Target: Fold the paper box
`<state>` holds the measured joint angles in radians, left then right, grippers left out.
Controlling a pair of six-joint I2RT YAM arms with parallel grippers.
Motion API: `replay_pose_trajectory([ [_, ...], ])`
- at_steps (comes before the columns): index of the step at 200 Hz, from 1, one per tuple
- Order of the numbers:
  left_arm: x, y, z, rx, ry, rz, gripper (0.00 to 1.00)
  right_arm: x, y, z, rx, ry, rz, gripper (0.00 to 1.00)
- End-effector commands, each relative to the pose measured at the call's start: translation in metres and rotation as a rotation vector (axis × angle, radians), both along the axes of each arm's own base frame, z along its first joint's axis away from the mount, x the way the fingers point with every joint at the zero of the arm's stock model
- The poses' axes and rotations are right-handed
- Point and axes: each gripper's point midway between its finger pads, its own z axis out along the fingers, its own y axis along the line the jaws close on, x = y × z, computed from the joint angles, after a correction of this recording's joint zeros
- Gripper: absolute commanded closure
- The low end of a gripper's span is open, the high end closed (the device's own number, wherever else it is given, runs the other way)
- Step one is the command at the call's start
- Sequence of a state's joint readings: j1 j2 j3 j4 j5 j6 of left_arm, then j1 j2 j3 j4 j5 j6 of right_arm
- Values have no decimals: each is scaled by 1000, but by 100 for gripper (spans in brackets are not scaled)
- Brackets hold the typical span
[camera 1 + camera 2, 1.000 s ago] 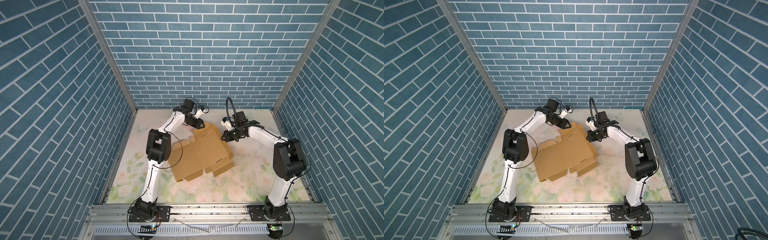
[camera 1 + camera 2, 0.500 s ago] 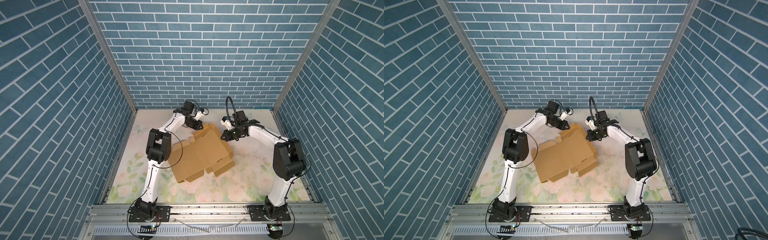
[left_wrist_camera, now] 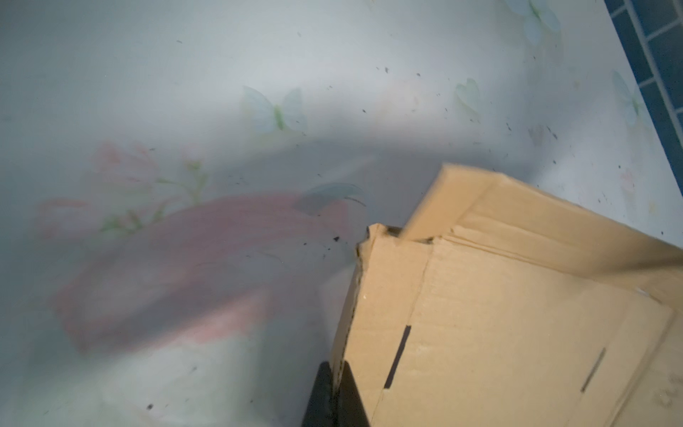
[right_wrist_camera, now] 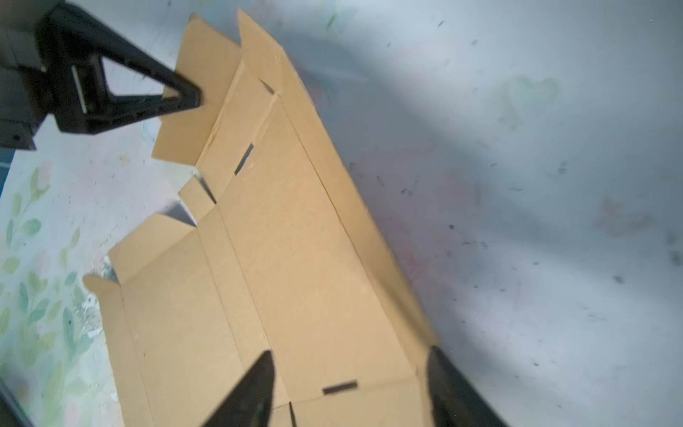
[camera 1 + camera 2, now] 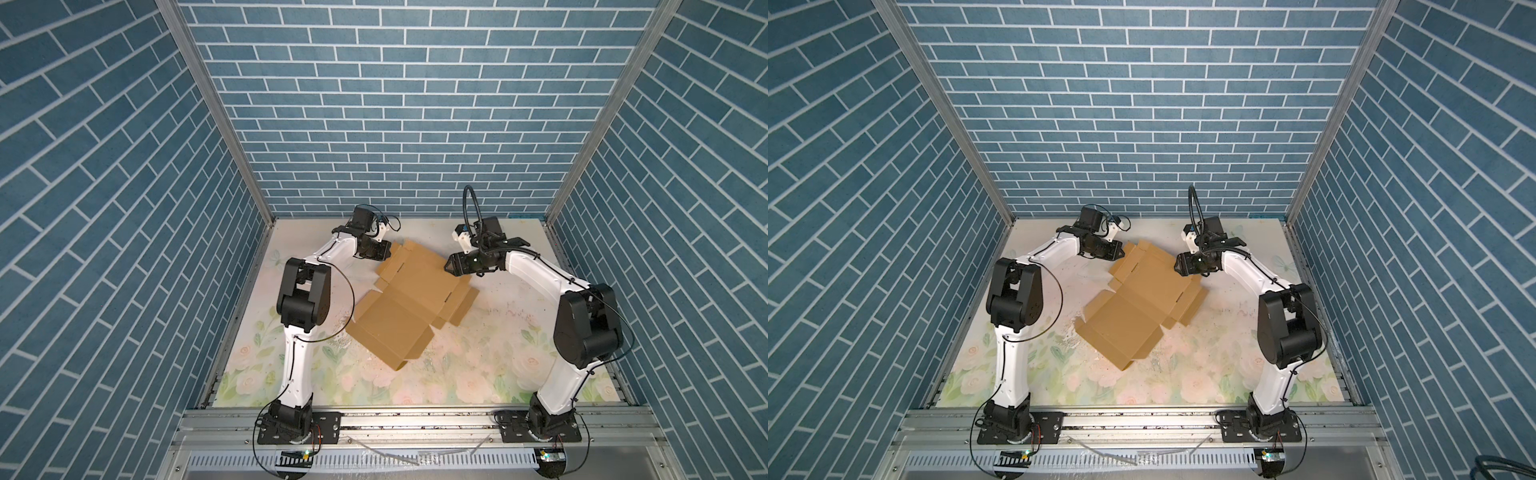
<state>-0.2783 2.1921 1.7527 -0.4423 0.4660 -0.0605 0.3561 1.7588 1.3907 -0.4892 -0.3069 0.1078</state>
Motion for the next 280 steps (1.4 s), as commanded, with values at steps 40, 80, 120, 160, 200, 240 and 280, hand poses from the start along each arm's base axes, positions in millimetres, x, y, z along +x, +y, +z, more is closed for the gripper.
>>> replay_pose_trajectory([
  [40,5,34,14,-103,-73,315,99,4,-34,50,87,-102,-199,8],
  [80,-10,40,-6,-144,-10,401,98,-6,-21,47,190,-24,-201,37],
  [120,-35,49,-20,-155,55,469,95,-9,-23,39,237,-33,-251,43],
  [160,-42,51,-17,-139,63,461,76,-17,-19,29,257,-15,-266,46],
  [200,-43,48,-13,-155,95,431,58,-35,-9,27,273,13,-266,45],
  [240,-44,47,-12,-141,129,382,52,-56,3,31,246,22,-280,43],
  [280,-41,50,-21,-67,169,351,54,-66,10,31,239,34,-292,43],
])
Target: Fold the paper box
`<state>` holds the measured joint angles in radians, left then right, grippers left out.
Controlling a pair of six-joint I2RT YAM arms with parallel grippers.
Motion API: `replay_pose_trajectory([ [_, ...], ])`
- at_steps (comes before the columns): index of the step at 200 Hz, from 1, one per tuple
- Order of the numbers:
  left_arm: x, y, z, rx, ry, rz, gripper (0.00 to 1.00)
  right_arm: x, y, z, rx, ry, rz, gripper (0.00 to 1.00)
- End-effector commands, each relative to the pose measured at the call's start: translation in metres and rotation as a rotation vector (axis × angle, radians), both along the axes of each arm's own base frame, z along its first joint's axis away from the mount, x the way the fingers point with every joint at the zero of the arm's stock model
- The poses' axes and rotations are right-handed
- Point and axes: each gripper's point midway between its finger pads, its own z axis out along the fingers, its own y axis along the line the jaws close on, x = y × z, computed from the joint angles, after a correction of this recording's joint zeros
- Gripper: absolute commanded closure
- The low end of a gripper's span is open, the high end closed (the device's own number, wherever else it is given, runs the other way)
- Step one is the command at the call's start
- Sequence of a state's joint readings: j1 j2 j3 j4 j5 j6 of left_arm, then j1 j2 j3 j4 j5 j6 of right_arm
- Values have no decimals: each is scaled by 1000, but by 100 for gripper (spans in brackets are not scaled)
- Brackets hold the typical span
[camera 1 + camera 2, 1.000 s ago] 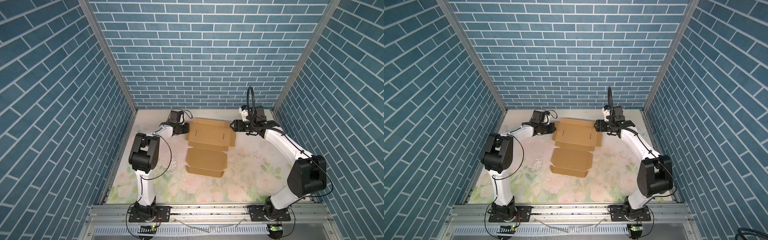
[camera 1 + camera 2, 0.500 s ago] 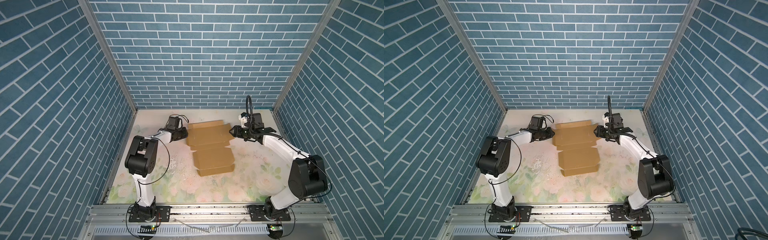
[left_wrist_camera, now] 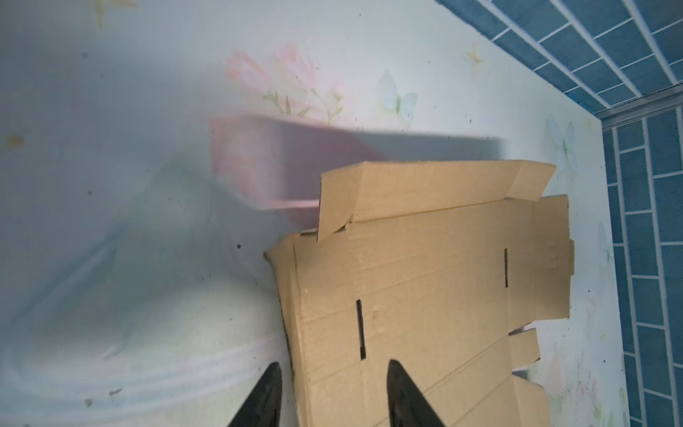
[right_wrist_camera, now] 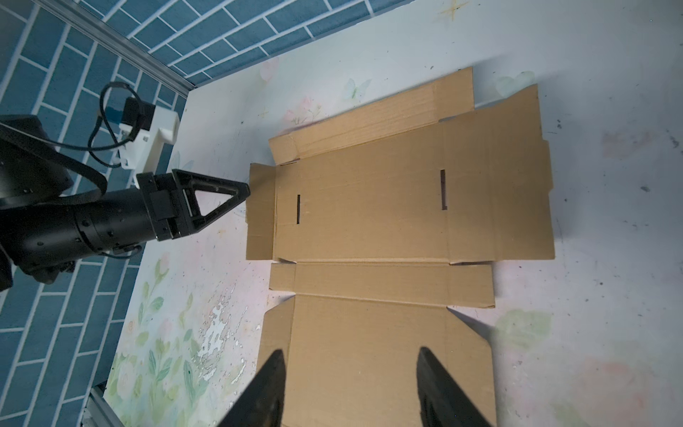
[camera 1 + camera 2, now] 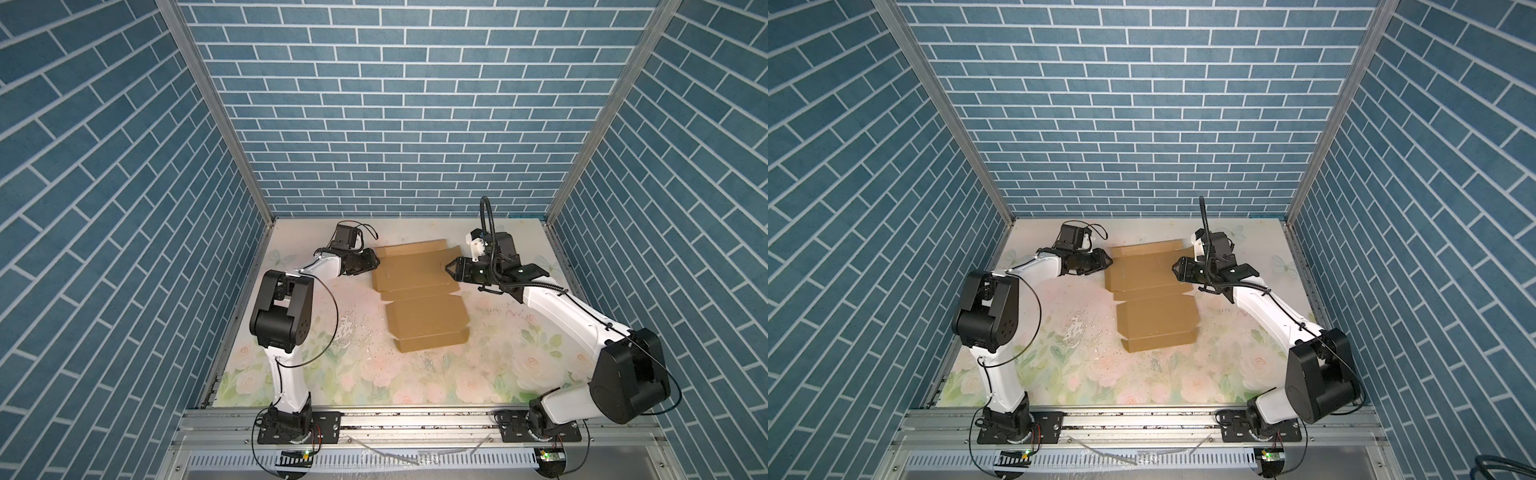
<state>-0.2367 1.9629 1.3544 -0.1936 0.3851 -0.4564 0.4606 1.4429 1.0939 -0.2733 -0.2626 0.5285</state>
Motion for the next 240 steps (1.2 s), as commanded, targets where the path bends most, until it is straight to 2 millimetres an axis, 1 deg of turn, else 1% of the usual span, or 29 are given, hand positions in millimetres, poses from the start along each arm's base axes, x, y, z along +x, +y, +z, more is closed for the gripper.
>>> replay_pose_trajectory([
  [1,-7,5,-17,55,72,-40,55,-10,-8,-12,-18,55,-62,43],
  [44,-8,12,-27,123,117,-52,56,-9,-1,-21,14,95,-75,43],
  [69,-9,17,-34,154,135,-44,57,-4,6,-21,46,104,-79,43],
  [116,-3,16,-39,164,139,-59,61,4,17,-24,57,117,-70,43],
  [125,-1,15,-40,167,139,-63,62,5,17,-27,55,125,-75,43],
  [160,9,12,-39,163,131,-71,71,14,23,-36,57,146,-82,44],
  [207,18,9,-36,154,102,-74,85,29,34,-40,85,184,-108,44],
  [240,21,6,-38,132,80,-68,91,37,36,-47,84,240,-161,44],
])
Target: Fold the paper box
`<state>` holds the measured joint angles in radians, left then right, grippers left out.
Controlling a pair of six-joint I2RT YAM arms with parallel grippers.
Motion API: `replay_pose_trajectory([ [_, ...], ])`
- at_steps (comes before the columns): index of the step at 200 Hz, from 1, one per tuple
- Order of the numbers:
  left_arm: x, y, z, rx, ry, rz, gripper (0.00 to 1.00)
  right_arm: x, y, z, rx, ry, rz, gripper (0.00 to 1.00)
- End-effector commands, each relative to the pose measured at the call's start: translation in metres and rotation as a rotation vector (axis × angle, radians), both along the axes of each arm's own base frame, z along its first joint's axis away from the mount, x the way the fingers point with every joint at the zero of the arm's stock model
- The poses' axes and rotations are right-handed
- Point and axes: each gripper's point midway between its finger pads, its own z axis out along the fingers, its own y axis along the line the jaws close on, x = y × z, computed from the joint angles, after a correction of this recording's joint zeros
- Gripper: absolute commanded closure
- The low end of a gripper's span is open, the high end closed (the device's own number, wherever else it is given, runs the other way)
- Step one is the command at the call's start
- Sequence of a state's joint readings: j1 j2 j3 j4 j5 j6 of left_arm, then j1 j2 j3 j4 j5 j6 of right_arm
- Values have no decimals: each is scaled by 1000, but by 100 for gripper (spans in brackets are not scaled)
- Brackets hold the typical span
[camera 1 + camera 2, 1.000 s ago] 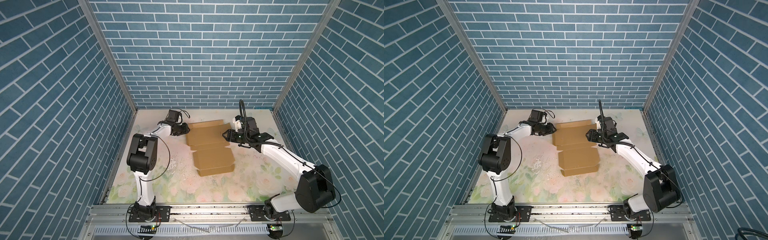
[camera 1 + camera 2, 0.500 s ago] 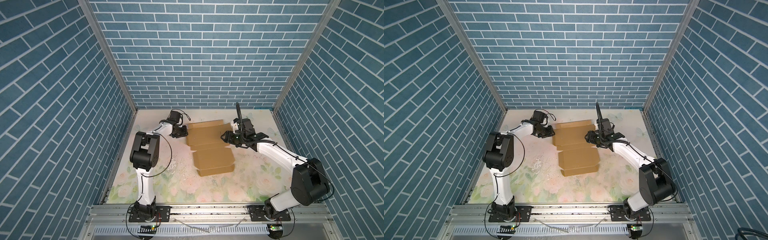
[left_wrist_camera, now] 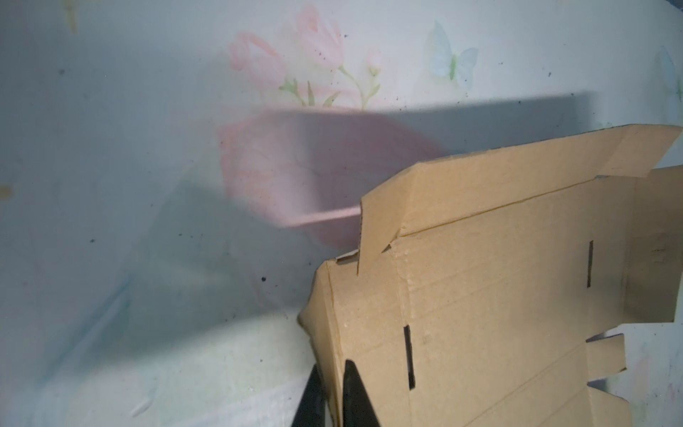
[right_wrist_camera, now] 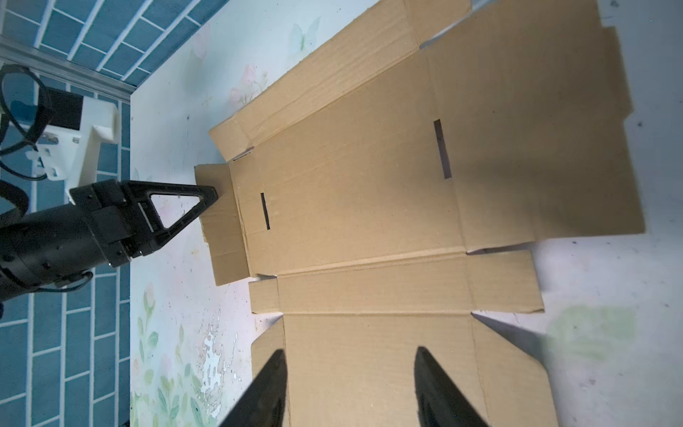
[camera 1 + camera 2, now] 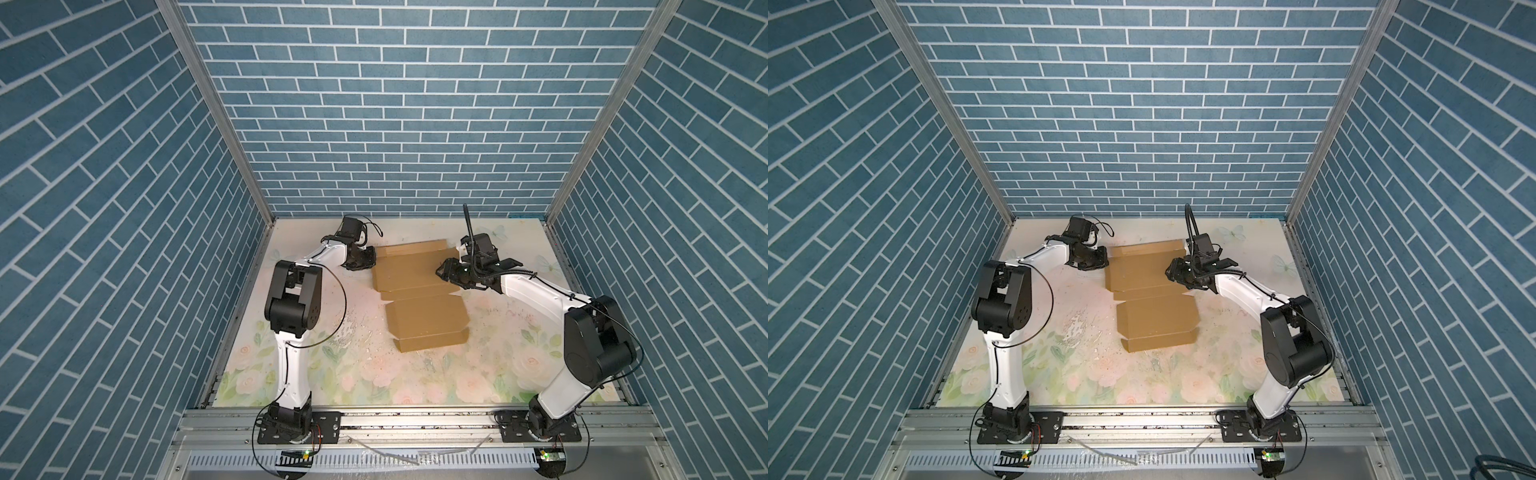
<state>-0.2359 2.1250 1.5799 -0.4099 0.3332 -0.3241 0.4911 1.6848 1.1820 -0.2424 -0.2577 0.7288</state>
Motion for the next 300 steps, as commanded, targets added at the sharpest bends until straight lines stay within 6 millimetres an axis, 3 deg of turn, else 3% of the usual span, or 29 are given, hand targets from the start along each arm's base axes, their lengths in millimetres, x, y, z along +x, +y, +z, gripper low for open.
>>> replay_pose_trajectory([
  [1,4,1,-10,-6,-3,5,91,13,9,12,40,24,-57,44],
  [84,-3,6,1,-49,-104,62,98,31,15,19,148,85,-240,41],
  [156,-18,6,49,-96,-377,168,99,56,11,44,256,117,-481,30],
  [216,-38,-5,91,-82,-604,183,99,73,21,29,347,240,-644,27],
  [264,-51,-5,99,-72,-686,199,99,94,30,40,394,227,-688,27],
  [300,-55,-7,100,-76,-704,199,99,98,31,47,408,209,-696,27],
])
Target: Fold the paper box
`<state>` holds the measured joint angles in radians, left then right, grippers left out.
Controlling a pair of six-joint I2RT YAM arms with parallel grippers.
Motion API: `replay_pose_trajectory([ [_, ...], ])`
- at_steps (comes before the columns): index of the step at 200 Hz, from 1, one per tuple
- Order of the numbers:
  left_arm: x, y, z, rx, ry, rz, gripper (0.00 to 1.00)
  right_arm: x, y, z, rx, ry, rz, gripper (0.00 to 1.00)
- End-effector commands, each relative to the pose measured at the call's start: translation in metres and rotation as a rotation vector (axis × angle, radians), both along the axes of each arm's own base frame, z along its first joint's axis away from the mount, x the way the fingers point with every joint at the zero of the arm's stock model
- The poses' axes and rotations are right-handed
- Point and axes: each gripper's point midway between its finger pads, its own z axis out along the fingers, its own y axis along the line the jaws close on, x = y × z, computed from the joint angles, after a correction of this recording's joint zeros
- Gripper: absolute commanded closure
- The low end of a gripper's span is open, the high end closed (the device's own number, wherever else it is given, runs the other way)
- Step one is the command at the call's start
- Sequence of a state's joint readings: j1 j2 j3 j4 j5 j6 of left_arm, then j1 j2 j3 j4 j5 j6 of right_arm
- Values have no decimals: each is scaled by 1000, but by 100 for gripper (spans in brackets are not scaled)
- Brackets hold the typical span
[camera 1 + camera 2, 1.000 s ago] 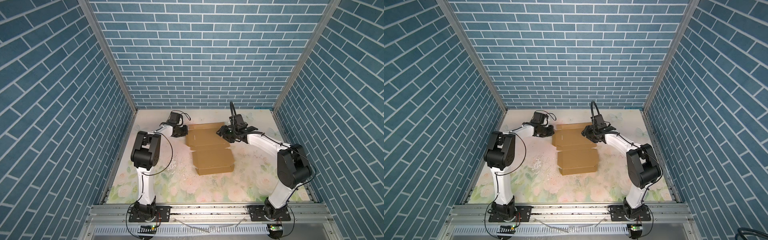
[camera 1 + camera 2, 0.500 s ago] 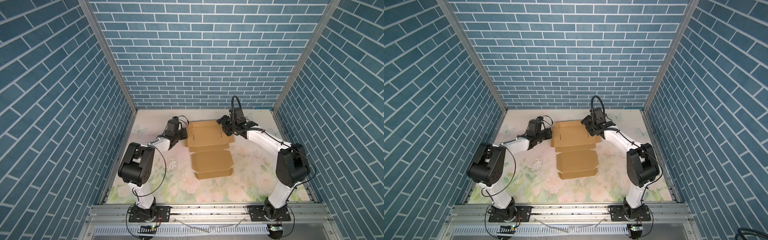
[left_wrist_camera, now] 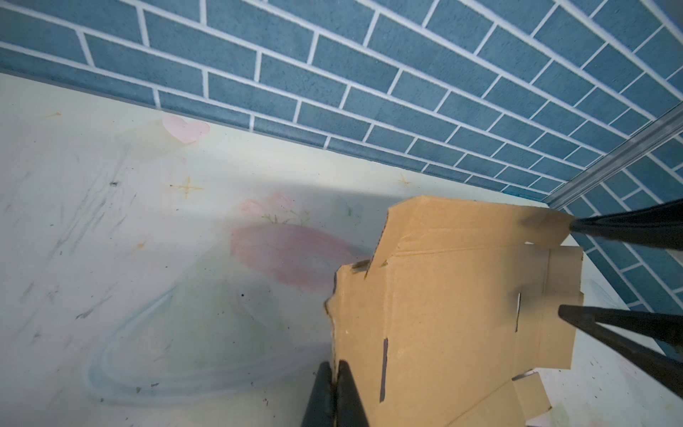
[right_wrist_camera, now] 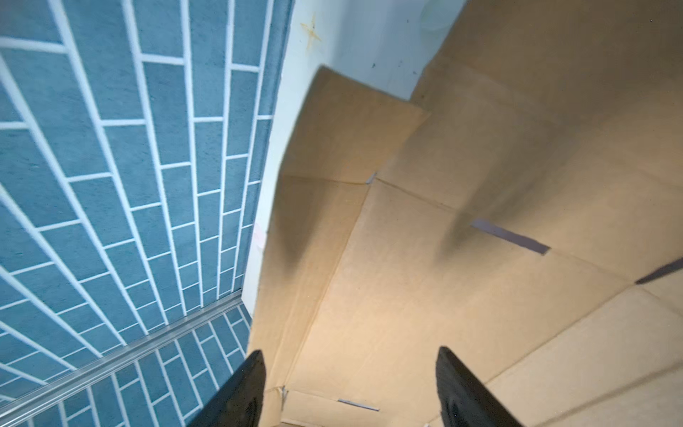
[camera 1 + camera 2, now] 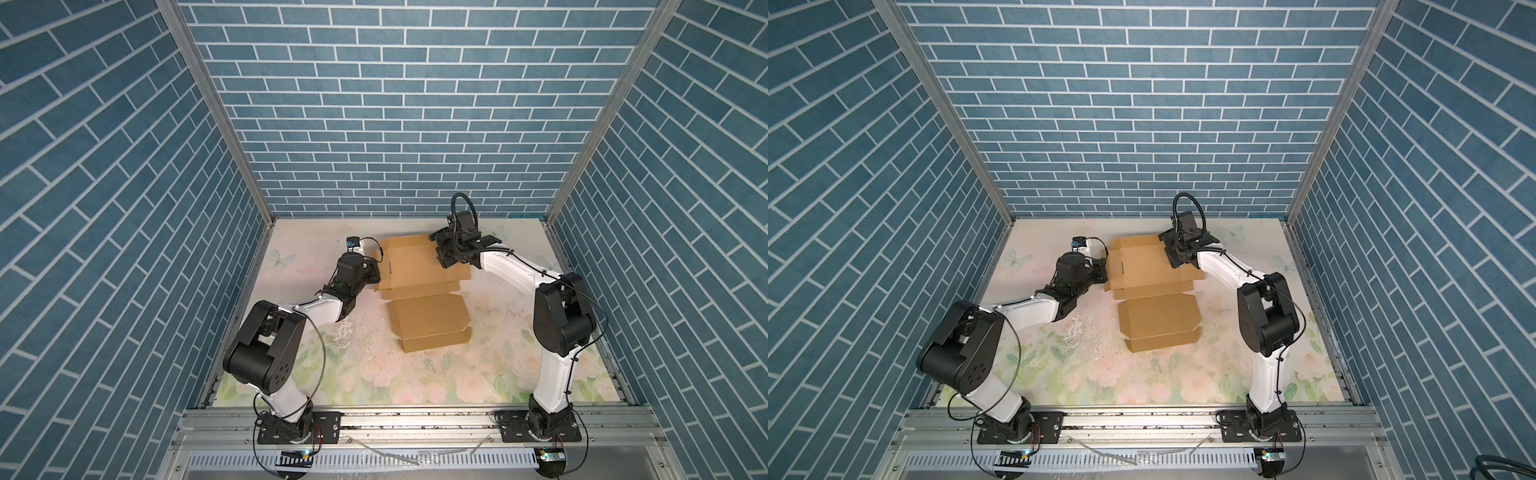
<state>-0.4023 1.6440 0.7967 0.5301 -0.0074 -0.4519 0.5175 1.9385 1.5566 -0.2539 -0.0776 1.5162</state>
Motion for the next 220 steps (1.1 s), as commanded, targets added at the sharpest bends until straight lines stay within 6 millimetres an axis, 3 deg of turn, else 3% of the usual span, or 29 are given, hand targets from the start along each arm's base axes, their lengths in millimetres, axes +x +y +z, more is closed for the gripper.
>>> replay_pose_trajectory([
  [1,1,0,20,-3,-82,15,99,9,1,19,33,-24,-61,27],
  [74,-16,-17,25,2,-109,-18,100,23,7,24,75,-57,-95,28],
  [136,-24,-15,31,-9,-135,-11,99,31,15,21,94,-48,-83,31],
  [197,-26,-16,45,5,-176,-2,99,36,22,13,117,-32,-77,39],
  [220,-26,-14,46,8,-178,6,99,37,24,9,125,-28,-78,49],
])
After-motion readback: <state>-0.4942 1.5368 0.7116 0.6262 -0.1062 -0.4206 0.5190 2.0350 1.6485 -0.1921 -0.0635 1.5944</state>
